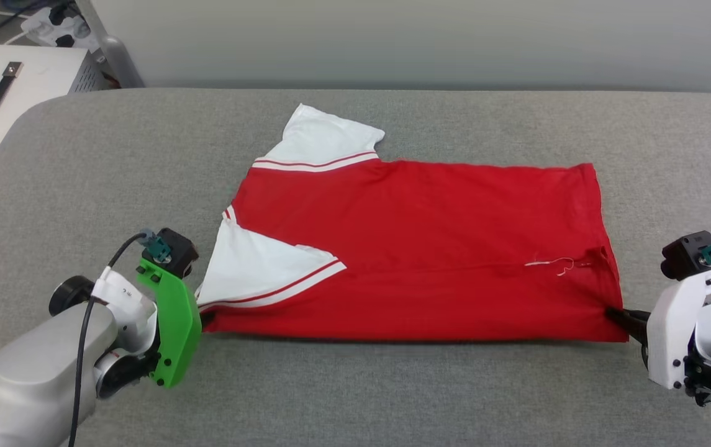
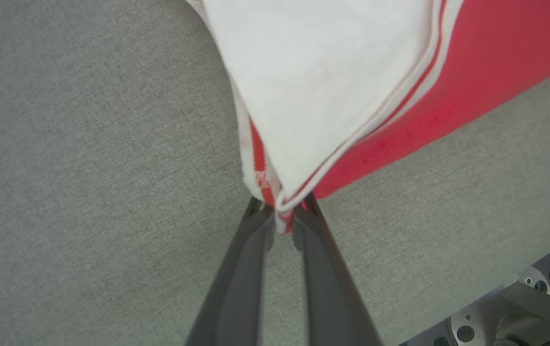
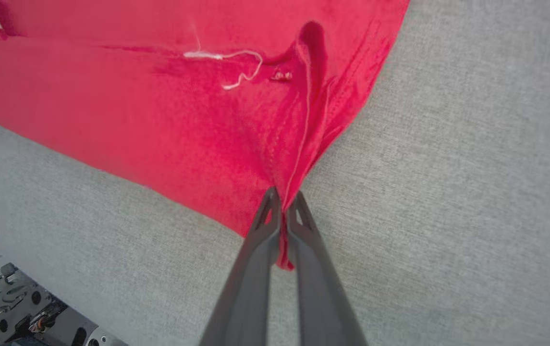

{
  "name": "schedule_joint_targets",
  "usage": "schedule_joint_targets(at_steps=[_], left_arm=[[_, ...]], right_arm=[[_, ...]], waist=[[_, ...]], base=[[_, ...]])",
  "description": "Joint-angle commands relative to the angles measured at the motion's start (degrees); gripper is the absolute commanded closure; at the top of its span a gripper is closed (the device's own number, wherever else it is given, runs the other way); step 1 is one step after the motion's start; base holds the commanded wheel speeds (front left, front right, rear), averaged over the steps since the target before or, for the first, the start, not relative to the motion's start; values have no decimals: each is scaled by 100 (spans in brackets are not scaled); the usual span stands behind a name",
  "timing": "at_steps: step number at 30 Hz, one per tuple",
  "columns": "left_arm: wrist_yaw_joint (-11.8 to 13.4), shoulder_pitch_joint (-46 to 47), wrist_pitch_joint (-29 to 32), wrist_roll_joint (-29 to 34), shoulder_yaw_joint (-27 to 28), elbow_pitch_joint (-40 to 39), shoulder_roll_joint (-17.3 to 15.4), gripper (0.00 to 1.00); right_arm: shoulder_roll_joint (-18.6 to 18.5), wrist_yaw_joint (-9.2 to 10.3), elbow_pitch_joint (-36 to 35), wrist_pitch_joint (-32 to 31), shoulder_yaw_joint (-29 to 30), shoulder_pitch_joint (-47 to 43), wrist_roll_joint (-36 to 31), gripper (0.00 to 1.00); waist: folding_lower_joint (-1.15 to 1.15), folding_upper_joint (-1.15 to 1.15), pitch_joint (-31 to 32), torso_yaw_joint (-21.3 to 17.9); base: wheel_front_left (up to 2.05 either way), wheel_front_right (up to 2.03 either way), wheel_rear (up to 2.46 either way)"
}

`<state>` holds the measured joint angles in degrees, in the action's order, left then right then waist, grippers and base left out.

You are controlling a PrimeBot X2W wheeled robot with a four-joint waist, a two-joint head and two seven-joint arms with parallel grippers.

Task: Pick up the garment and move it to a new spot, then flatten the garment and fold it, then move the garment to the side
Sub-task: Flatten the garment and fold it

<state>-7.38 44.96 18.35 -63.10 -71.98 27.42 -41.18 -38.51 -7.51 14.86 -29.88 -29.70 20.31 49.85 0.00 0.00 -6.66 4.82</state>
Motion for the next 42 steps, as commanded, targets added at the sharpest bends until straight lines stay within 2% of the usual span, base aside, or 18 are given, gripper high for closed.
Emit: schedule_joint_targets(at_steps=[1,10,18,25,32,33,34,35,42], left_arm=[[-11,-130,-30,-41,-10,-55,-92,100],[57,-651,-76,-158,-40,-579,-406,100],[233,-1129,-63,-257,-66,-765,-485,100],[280,-1284,-128,-380,-55,-505,-360,100],[219,-1399,-212,-452,-54,-57,-148,100],[214,-1411,-230,-469,-47,-13,-129,57],[214,-1417,-281,-461,-37,34,-118,0],[214,-1417,-323,-446,-31,63,-122,0],[301,-1297,-757,-272,118,-13,-338,0]], right_arm=[[-58,2,-78,63,68,-157,63,100],[-219,2,-662,102,537,-1048,107,100],[-98,2,-829,-77,968,-1764,-25,100],[249,2,-440,-108,1174,-1858,-190,100],[587,2,126,159,1087,-1735,-357,100],[615,2,170,213,1082,-1725,-360,99],[648,2,217,304,1087,-1716,-370,66],[667,2,243,387,1091,-1710,-396,0],[741,2,124,1303,1319,-1700,-688,0]], waist=[[0,0,165,-32],[0,0,421,-22],[0,0,415,-44],[0,0,237,-89],[0,0,214,-104],[0,0,228,-104],[0,0,257,-104],[0,0,279,-104],[0,0,504,-82]], base=[[0,0,0],[0,0,0],[0,0,0],[0,0,0],[0,0,0],[0,0,0],[0,0,0],[0,0,0],[0,0,0]])
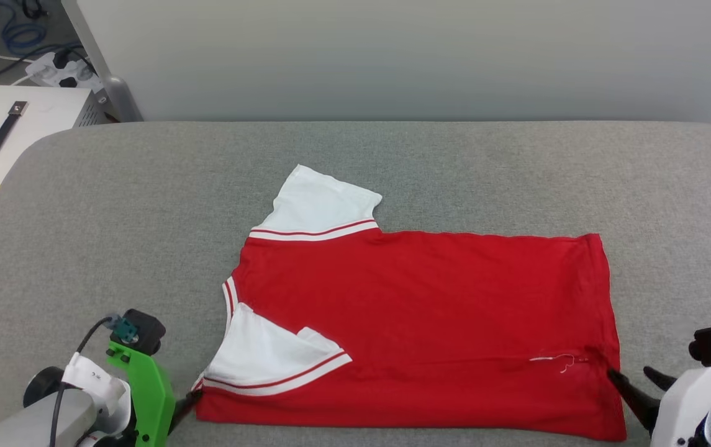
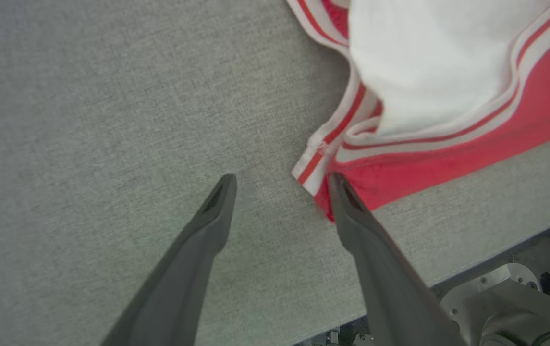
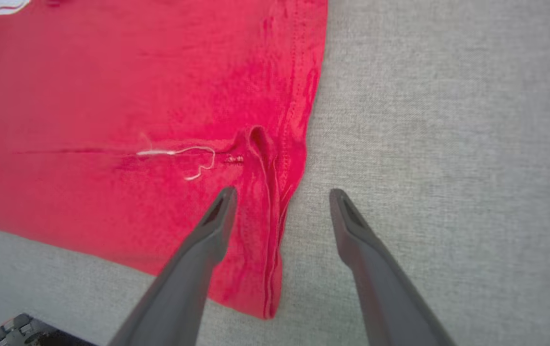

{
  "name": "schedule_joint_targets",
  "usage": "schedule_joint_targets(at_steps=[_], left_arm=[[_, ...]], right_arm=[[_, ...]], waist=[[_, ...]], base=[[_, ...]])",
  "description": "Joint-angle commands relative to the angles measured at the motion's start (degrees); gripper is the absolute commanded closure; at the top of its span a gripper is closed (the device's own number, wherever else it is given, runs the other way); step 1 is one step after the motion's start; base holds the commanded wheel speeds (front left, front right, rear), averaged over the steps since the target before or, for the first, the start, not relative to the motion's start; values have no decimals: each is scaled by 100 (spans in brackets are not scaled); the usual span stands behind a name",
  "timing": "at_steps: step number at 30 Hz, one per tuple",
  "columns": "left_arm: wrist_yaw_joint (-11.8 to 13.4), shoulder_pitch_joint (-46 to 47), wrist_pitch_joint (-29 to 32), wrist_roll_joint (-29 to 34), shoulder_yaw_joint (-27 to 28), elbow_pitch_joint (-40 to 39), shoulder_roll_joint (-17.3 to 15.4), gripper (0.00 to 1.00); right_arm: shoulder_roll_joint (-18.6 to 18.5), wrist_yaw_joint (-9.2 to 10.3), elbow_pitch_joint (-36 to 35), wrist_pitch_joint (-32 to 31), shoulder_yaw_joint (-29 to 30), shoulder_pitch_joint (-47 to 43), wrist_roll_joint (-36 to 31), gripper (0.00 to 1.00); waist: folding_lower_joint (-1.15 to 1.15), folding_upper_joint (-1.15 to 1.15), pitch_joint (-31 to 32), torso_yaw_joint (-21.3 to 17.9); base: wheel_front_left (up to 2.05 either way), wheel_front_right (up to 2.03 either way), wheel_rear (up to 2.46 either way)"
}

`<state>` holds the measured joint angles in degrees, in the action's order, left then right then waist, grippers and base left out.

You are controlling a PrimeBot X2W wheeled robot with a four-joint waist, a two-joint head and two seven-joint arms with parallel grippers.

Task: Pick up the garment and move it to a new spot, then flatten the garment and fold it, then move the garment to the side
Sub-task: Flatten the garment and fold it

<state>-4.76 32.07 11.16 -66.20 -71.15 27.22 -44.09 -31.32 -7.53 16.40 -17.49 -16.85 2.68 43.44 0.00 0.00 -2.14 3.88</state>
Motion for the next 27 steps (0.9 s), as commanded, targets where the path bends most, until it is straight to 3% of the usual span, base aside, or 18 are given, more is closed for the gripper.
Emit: schedule_joint_targets(at_steps=[1,8,16,22,27], left_arm=[[59,17,-89,64,60,-31,-86,0],[304,433,-556,322,346,-297,-254,0],[382,1200,-901,580,657,-202,-16,0],[183,1977,-814,620,844,182,285,0],[-84,2819,-44,455,873,604,517,0]], right_arm=[[58,4,-73,191,111,55,-98,0],[538,4,-618,1165,885,3,-909,0],[1229,4,-1423,1824,1443,-43,-1815,0],[1526,4,-2010,2030,1519,1,-2304,0],[1641,4,-2391,2058,1472,155,-2486,0]], waist=[[0,0,69,13],[0,0,107,29],[0,0,-118,-111],[0,0,-588,-367],[0,0,-1213,-615]], base=[[0,0,0],[0,0,0],[0,0,0],[0,0,0],[0,0,0]])
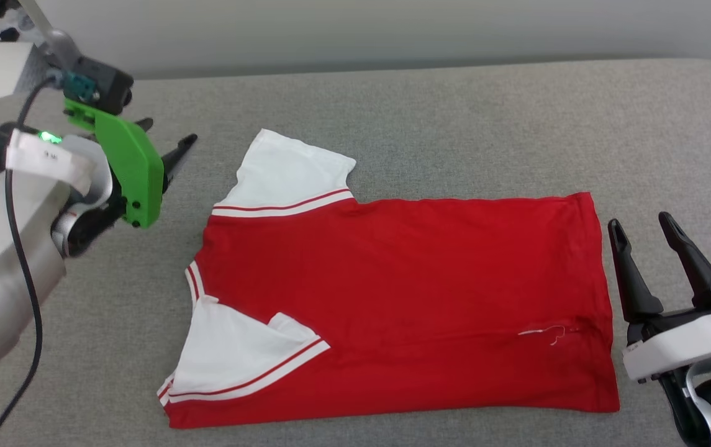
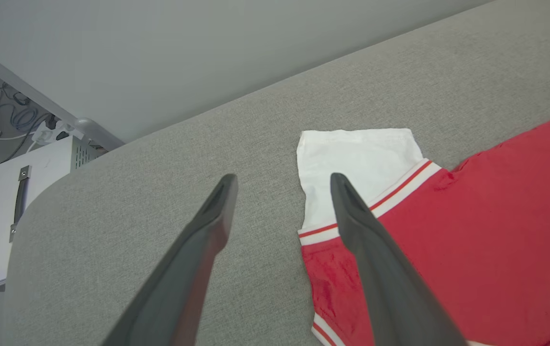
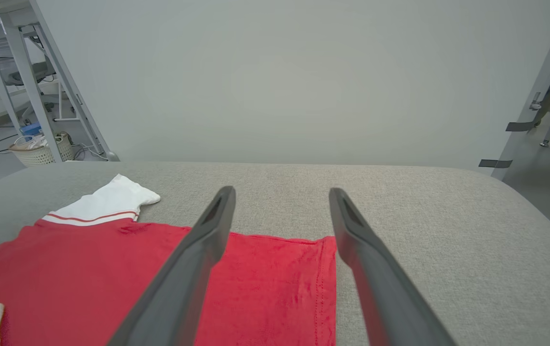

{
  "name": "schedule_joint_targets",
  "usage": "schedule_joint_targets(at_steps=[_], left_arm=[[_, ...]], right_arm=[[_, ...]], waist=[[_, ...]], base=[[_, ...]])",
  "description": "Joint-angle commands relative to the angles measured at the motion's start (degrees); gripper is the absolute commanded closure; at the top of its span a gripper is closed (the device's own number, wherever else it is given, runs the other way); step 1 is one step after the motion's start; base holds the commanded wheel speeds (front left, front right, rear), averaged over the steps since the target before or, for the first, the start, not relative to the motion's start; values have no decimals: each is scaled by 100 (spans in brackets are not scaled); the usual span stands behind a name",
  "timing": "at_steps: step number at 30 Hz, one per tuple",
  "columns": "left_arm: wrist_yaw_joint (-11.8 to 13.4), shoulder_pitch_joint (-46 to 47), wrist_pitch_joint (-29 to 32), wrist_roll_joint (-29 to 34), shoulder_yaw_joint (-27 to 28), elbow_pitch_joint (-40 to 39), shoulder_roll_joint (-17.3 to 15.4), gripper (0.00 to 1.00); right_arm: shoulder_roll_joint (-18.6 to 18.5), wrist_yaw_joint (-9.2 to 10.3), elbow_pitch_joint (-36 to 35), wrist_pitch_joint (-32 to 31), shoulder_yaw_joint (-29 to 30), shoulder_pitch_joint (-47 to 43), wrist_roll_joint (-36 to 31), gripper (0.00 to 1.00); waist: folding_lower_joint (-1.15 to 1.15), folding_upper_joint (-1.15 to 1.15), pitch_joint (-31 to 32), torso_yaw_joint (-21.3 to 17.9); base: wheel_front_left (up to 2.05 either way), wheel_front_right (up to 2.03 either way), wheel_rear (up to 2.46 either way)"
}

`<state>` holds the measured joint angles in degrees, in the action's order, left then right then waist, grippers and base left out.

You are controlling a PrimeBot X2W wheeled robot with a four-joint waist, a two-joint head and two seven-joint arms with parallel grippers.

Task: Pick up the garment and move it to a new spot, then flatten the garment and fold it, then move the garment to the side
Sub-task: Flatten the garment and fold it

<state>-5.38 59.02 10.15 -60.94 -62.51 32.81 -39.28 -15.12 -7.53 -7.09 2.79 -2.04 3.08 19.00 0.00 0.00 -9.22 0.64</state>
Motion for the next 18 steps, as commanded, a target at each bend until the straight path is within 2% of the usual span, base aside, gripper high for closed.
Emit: schedule_joint_targets(at_steps=[1,4,10,14,18], left_arm=[[-59,268,277,-140,4,114,62,0],[-153,789,1110,-350,-64,269,134,0],[-197,1659,2315,-582,-163,543,248,0],[-203,1997,2800,-620,-245,782,340,0],[-206,2268,2971,-577,-311,1039,449,0]], right_arm=[[32,4,-87,29,-29,156,-60,0],[74,4,-202,45,-65,313,-90,0],[103,4,-269,115,-133,650,-102,0],[97,4,-248,172,-233,864,-91,0],[77,4,-241,253,-339,1081,-72,0]], waist=[[0,0,-625,-337],[0,0,-1012,-478],[0,0,-1678,-687],[0,0,-2012,-799],[0,0,-2349,-919]], base=[[0,0,0],[0,0,0],[0,0,0],[0,0,0],[0,0,0]])
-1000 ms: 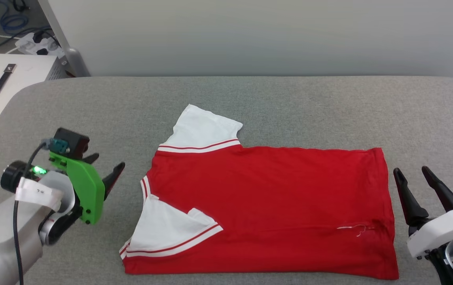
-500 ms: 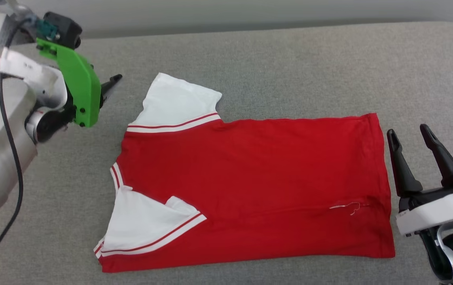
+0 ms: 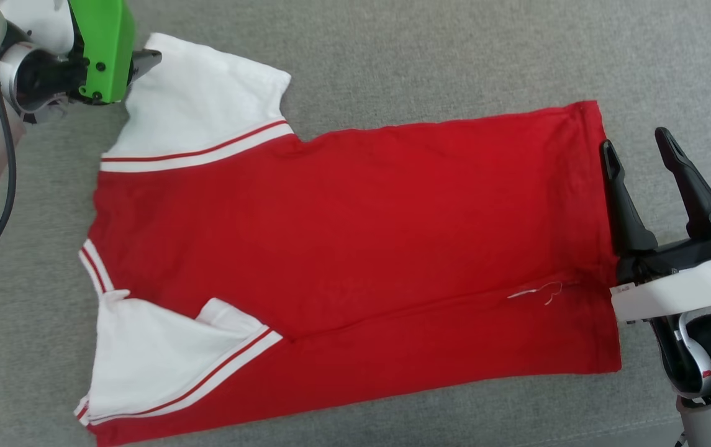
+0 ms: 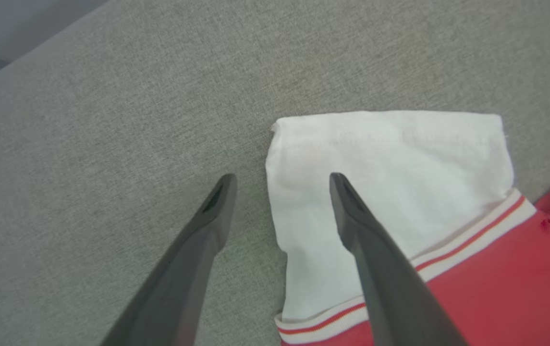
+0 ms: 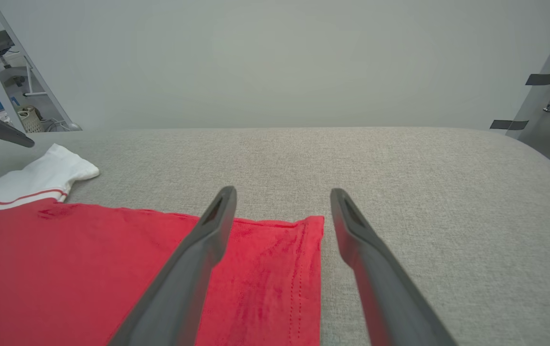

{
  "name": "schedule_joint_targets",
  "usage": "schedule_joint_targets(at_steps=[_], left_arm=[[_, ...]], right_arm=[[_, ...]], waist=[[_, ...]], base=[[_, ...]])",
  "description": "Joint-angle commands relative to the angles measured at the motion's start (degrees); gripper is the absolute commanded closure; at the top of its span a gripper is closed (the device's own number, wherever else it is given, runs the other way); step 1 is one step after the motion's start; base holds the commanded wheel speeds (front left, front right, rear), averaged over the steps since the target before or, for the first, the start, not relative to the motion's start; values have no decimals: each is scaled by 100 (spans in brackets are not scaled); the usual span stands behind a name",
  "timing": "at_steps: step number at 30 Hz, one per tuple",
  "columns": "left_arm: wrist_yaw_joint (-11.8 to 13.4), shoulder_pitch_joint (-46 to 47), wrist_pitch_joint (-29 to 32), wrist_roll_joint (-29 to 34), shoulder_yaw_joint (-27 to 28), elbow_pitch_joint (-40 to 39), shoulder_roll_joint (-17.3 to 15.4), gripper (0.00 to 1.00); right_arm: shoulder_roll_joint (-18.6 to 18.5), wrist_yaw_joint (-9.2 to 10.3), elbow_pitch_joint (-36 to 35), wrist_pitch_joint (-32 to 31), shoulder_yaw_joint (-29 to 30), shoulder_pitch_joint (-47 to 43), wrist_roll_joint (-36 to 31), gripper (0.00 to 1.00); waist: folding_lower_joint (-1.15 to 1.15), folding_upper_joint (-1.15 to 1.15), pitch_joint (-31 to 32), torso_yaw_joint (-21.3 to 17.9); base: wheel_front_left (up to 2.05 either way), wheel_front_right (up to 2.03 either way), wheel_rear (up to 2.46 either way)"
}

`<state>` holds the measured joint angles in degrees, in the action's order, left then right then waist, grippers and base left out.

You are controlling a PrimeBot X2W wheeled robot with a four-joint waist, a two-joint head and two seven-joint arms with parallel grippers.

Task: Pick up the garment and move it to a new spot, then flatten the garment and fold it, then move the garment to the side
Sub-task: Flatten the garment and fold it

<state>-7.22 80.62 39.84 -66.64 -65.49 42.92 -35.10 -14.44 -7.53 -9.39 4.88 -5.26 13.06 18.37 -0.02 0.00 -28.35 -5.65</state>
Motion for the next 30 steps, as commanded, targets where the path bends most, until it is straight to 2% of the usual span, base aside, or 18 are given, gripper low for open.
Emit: schedule_joint_targets(at_steps=[1,7,13,14,15,23,27,30], left_arm=[[-22,139,-2,10,-28,67,50,0],[-25,233,4,204,-266,270,80,0],[-25,0,298,273,-543,280,-48,0],[-25,-68,349,258,-573,246,-74,63],[-25,-114,375,248,-595,200,-93,100],[-26,-212,-47,388,-676,22,-209,100],[-26,-161,-549,453,-673,-35,-131,100],[-26,-146,-858,464,-685,-162,-49,100]], right_arm=[[3,4,-7,52,-30,109,-7,0],[-6,4,43,125,-89,229,23,0],[1,4,108,191,-43,215,59,0],[8,4,118,198,-30,217,67,0],[13,4,126,199,-19,218,83,0],[-103,4,118,59,181,308,138,0],[-350,4,147,-222,221,533,209,0],[-636,4,206,-654,128,759,402,0]], waist=[[2,0,-472,-304],[2,0,-635,-403],[2,0,-586,-442],[2,0,-560,-444],[2,0,-538,-440],[2,0,-199,-279],[2,0,39,-135],[2,0,226,-8]], base=[[0,0,0],[0,0,0],[0,0,0],[0,0,0],[0,0,0],[0,0,0],[0,0,0],[0,0,0]])
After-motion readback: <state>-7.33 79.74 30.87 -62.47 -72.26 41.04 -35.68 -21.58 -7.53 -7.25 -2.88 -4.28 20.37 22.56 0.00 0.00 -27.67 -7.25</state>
